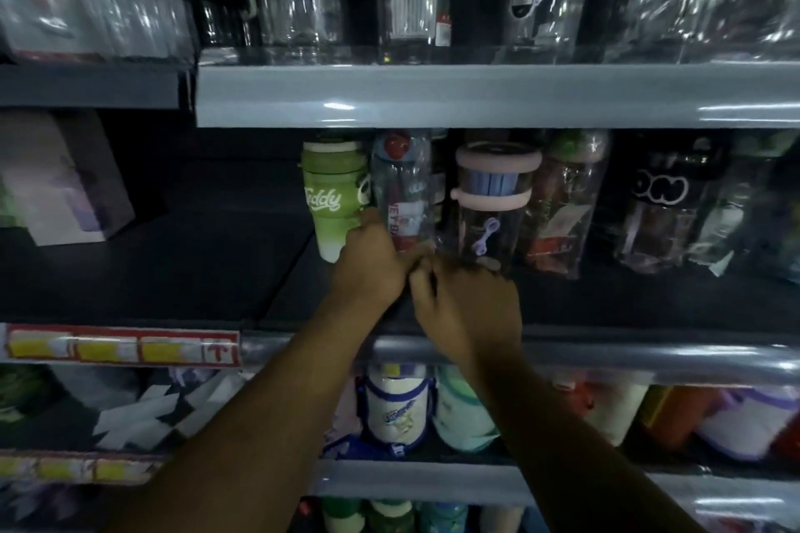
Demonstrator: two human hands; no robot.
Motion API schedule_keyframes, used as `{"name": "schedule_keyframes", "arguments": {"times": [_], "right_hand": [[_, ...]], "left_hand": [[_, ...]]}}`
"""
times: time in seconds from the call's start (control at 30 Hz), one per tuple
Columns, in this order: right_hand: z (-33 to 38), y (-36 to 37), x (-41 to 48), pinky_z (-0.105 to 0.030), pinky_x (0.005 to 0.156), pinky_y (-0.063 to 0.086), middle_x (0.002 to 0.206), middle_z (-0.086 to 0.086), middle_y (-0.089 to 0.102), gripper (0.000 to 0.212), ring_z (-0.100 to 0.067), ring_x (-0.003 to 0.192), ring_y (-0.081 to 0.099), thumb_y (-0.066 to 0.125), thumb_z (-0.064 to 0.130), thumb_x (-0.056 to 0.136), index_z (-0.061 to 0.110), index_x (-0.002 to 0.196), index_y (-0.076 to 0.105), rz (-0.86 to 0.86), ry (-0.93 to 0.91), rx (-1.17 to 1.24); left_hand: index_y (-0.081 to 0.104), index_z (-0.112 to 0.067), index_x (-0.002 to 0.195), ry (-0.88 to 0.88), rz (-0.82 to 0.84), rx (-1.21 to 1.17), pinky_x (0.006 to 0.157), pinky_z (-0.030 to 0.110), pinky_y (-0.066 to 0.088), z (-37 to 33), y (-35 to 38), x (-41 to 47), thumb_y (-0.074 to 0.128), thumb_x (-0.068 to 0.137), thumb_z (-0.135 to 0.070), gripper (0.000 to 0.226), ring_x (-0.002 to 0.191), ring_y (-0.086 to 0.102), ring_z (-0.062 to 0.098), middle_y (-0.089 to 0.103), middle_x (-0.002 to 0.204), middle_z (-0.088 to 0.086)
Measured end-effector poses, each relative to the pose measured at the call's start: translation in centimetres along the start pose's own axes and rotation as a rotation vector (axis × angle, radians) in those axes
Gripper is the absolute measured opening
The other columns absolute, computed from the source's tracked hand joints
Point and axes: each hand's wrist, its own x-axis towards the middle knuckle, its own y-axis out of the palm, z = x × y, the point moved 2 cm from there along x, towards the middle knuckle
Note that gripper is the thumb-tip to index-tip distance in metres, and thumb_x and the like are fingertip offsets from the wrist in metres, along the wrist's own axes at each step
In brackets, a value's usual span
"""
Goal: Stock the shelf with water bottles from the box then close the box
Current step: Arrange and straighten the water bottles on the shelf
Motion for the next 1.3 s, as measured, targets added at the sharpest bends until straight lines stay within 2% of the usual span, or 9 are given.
{"name": "schedule_keyframes", "arguments": {"times": [0.1,0.3,0.47,0.7,0.83,1.0,1.1,1.17,1.3], "right_hand": [[-0.3,0.5,-0.1,-0.021,0.04,0.029,0.047,0.001,0.054,0.04,-0.017,0.035,0.042,0.048,0.032,0.093,0.021,0.055,0.055,-0.009,-0.002,0.098],[-0.3,0.3,-0.2,-0.02,0.044,0.022,0.045,0.0,0.053,0.038,-0.017,0.036,0.036,0.053,0.027,0.09,0.02,0.053,0.056,-0.051,-0.022,0.111],[0.0,0.3,-0.4,-0.022,0.045,0.025,0.048,-0.001,0.053,0.036,-0.02,0.037,0.041,0.05,0.028,0.093,0.02,0.058,0.055,-0.035,-0.021,0.099],[1.0,-1.3,0.2,-0.013,0.052,-0.001,0.048,0.011,0.023,0.033,-0.008,0.037,0.013,0.043,0.031,0.086,0.026,0.056,0.029,0.026,-0.014,-0.024],[0.9,-1.2,0.2,-0.013,0.055,-0.002,0.044,0.007,0.03,0.038,-0.013,0.04,0.018,0.055,0.031,0.085,0.025,0.058,0.03,0.05,0.01,-0.01],[0.0,-0.3,0.0,-0.017,0.049,0.009,0.051,0.005,0.036,0.038,-0.022,0.039,0.041,0.062,0.029,0.088,0.026,0.064,0.033,0.089,0.04,0.016],[0.2,0.0,0.4,-0.022,0.048,0.031,0.063,0.007,0.05,0.025,-0.016,0.052,0.047,0.056,0.035,0.095,0.026,0.075,0.046,0.206,0.048,0.121],[0.1,0.6,1.7,-0.029,0.063,0.047,0.082,0.001,0.066,0.018,-0.017,0.071,0.062,0.058,0.036,0.097,0.018,0.097,0.059,0.294,0.163,0.302],[1.2,3.6,5.3,-0.026,0.075,0.041,0.114,-0.016,0.066,0.041,-0.032,0.105,0.064,0.064,0.027,0.093,0.0,0.121,0.051,0.316,0.305,0.387]], "left_hand": [[0.052,-0.017,0.13,-0.036,-0.016,0.051,0.084,0.043,0.057,-0.9,0.0,0.1,0.078,0.073,-0.066,0.08,0.105,0.068,0.028,0.07,0.119,0.005],[0.05,-0.015,0.129,-0.048,-0.041,0.104,0.083,0.042,0.058,-1.8,-0.7,0.6,0.087,0.067,-0.057,0.083,0.104,0.068,0.027,0.07,0.116,0.005],[0.053,-0.019,0.121,-0.005,-0.045,0.085,0.079,0.035,0.058,-1.7,-3.0,-0.9,0.086,0.07,-0.05,0.069,0.097,0.067,0.02,0.069,0.109,-0.003],[0.039,-0.025,0.117,0.024,-0.071,0.102,0.076,0.035,0.055,2.3,-7.0,-3.3,0.086,0.068,-0.058,0.075,0.095,0.065,0.019,0.063,0.116,-0.003],[0.038,-0.026,0.116,0.022,-0.101,0.05,0.064,0.029,0.048,3.6,-6.7,-3.3,0.085,0.071,-0.059,0.073,0.089,0.063,0.016,0.062,0.113,-0.004],[0.035,-0.027,0.118,0.059,-0.1,0.078,0.068,0.031,0.049,4.1,-5.6,-2.5,0.082,0.072,-0.061,0.074,0.089,0.062,0.017,0.059,0.114,-0.004],[0.036,-0.023,0.12,0.092,-0.115,0.109,0.067,0.031,0.047,4.5,-5.6,-2.5,0.081,0.074,-0.059,0.074,0.087,0.059,0.016,0.057,0.113,-0.003],[0.037,-0.021,0.122,0.102,-0.117,0.099,0.068,0.031,0.049,4.6,-5.5,-2.3,0.081,0.075,-0.058,0.074,0.088,0.058,0.016,0.056,0.114,-0.003],[0.036,-0.022,0.125,0.099,-0.102,0.099,0.076,0.035,0.051,4.3,-5.5,-2.2,0.079,0.076,-0.06,0.075,0.094,0.056,0.015,0.05,0.116,-0.007]]}}
